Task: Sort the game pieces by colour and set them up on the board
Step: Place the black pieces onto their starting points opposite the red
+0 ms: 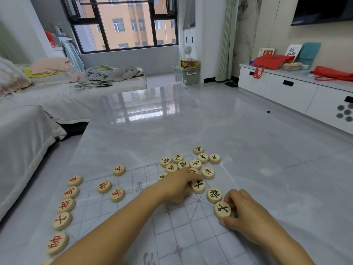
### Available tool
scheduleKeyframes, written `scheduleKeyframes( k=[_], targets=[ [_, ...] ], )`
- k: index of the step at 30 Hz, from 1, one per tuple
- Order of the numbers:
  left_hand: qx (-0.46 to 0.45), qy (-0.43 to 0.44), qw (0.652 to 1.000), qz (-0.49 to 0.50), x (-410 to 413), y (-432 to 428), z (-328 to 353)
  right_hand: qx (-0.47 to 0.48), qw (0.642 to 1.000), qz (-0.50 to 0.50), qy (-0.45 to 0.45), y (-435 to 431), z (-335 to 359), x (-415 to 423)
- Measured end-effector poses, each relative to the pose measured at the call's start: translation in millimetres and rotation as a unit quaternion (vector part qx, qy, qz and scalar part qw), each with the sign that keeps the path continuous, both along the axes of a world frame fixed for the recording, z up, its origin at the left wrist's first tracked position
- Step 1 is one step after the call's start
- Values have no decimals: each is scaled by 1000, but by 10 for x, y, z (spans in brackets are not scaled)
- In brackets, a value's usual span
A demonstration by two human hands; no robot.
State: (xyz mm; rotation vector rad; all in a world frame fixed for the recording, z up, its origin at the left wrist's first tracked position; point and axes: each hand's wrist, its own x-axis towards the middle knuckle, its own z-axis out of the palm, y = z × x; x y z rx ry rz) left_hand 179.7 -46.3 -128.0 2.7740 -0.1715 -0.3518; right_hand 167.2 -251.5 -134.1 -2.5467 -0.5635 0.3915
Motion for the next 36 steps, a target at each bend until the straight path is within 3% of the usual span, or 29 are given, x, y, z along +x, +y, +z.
scheduleKeyframes(
  k=[7,10,15,28,31,34,36],
  targets=[
    [-139,-67,981,117,111,-171,-166,-1,1000,-1,-5,-1,-12,-1],
    [-147,-71,978,134,140,-210,-202,-1,1000,-5,-7,3,-19,4],
    [-145,-38,987,57,186,-101,-163,-6,1000,-2,-10,7,-13,2],
    [-189,-97,969,129,228,-174,-93,-10,1000,-6,-11,10,-15,0],
    [-118,-160,979,49,395,-146,-19,-9,1000,-7,-9,7,-25,6],
    [56,-136,987,-68,527,-153,-89,-5,1000,-8,-9,0,-26,6],
    [86,-128,986,-68,549,-83,-173,-5,1000,-3,-9,-2,-28,8]
  ],
)
